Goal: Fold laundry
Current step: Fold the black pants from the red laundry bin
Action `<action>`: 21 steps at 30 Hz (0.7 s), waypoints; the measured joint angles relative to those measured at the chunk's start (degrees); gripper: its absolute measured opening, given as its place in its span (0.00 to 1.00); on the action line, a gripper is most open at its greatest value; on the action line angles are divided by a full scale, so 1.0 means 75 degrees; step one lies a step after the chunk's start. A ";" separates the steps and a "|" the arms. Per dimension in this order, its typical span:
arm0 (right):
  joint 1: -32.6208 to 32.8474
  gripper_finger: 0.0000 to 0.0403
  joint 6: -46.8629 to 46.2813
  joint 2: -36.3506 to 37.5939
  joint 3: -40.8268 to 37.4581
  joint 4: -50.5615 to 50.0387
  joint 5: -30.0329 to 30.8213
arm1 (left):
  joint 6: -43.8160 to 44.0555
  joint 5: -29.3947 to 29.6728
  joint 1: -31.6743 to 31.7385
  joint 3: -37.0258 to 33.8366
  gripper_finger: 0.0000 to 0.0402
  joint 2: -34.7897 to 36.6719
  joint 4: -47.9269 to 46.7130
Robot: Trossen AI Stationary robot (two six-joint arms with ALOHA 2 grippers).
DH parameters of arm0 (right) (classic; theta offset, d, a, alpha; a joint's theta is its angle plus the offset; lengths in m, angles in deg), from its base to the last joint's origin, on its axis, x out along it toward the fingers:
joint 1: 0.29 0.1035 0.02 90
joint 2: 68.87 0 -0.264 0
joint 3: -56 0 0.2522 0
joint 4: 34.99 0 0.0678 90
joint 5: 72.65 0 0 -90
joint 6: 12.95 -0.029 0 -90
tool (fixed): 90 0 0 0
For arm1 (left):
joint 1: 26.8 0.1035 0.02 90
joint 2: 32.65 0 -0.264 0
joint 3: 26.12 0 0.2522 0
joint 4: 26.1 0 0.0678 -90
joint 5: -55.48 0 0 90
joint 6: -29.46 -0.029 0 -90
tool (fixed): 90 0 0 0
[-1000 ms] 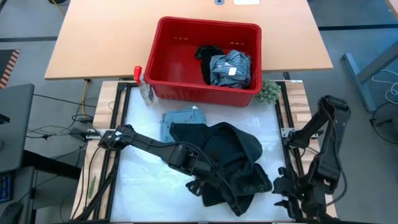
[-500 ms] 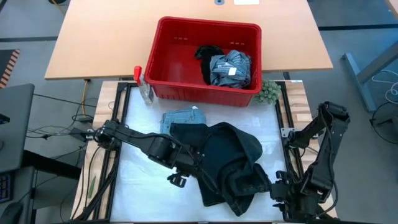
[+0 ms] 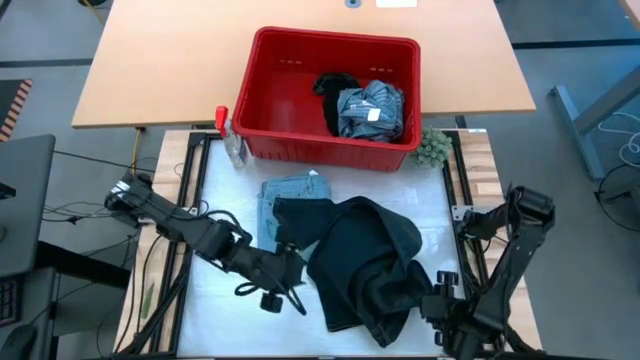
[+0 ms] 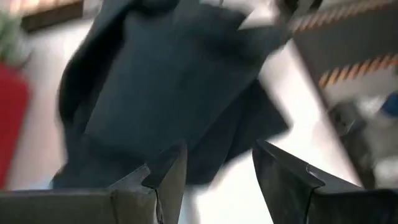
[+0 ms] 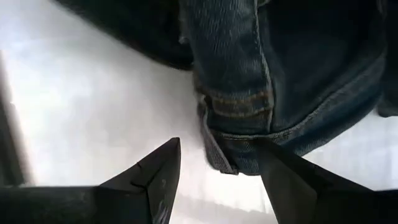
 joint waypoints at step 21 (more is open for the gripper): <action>-0.1747 0.05 -0.0426 0.1345 0.0446 0.0728 -0.0800 | -0.3412 -0.1259 0.0052 -0.0799 0.43 -0.0579 0.4310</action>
